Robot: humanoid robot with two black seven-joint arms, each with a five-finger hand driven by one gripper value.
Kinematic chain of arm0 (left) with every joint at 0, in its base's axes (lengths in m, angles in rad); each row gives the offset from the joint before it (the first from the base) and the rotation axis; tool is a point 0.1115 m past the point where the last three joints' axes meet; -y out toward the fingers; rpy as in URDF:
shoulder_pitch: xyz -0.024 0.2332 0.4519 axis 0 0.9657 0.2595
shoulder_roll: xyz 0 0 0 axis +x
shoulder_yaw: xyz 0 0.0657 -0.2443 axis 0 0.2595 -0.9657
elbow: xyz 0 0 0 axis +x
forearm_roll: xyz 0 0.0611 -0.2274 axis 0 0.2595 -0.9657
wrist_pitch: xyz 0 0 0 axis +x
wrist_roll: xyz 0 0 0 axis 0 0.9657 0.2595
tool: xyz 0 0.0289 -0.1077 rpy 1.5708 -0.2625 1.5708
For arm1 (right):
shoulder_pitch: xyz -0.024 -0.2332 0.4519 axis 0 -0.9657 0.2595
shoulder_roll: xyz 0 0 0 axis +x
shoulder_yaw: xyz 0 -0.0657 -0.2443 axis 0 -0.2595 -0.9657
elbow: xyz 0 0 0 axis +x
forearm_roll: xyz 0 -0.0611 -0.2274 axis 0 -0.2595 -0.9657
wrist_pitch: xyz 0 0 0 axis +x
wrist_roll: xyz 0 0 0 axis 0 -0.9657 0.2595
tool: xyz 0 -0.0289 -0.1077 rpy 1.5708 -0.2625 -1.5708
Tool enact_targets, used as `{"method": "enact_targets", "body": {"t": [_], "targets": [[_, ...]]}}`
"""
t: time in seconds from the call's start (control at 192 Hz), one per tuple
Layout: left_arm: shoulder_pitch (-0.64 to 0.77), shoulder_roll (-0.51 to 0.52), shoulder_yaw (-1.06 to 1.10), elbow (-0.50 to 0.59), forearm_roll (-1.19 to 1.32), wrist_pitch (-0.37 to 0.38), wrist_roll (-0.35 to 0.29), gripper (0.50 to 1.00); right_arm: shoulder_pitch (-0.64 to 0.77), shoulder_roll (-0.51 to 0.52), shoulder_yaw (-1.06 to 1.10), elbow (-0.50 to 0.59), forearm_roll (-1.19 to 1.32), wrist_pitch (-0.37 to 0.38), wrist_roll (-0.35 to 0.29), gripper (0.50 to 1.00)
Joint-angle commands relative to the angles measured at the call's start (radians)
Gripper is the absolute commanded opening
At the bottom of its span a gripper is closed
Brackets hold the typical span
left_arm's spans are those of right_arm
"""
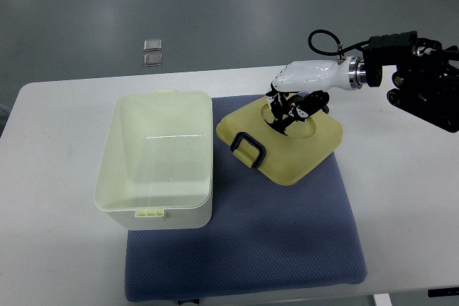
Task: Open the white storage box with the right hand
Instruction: 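Open the right hand fingers and release the lid handle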
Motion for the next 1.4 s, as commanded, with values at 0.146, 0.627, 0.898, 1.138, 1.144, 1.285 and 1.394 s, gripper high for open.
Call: {"method": "enact_targets", "body": {"t": [0.146, 0.627, 0.898, 1.138, 1.144, 1.285, 1.394], "targets": [[0.000, 0.000, 0.000, 0.000, 0.000, 0.000, 0.000, 1.000, 0.000, -0.001, 0.016, 0.004, 0.121, 0.156, -0.007, 0.500], [0.000, 0.000, 0.000, 0.000, 0.000, 0.000, 0.000, 1.000, -0.015, 0.028, 0.004, 0.001, 0.293, 0.214, -0.063, 0.500], [0.000, 0.000, 0.000, 0.000, 0.000, 0.000, 0.000, 1.000, -0.043, 0.030, 0.005, 0.001, 0.293, 0.194, -0.060, 0.500], [0.000, 0.000, 0.000, 0.000, 0.000, 0.000, 0.000, 1.000, -0.074, 0.048, 0.004, 0.001, 0.293, 0.172, -0.059, 0.500], [0.000, 0.000, 0.000, 0.000, 0.000, 0.000, 0.000, 1.000, -0.074, 0.048, 0.004, 0.001, 0.293, 0.172, -0.059, 0.500], [0.000, 0.000, 0.002, 0.000, 0.000, 0.000, 0.000, 1.000, -0.084, 0.050, 0.004, 0.001, 0.294, 0.177, -0.056, 0.500], [0.000, 0.000, 0.000, 0.000, 0.000, 0.000, 0.000, 1.000, -0.091, 0.064, 0.004, 0.004, 0.294, 0.179, -0.056, 0.500]]}}
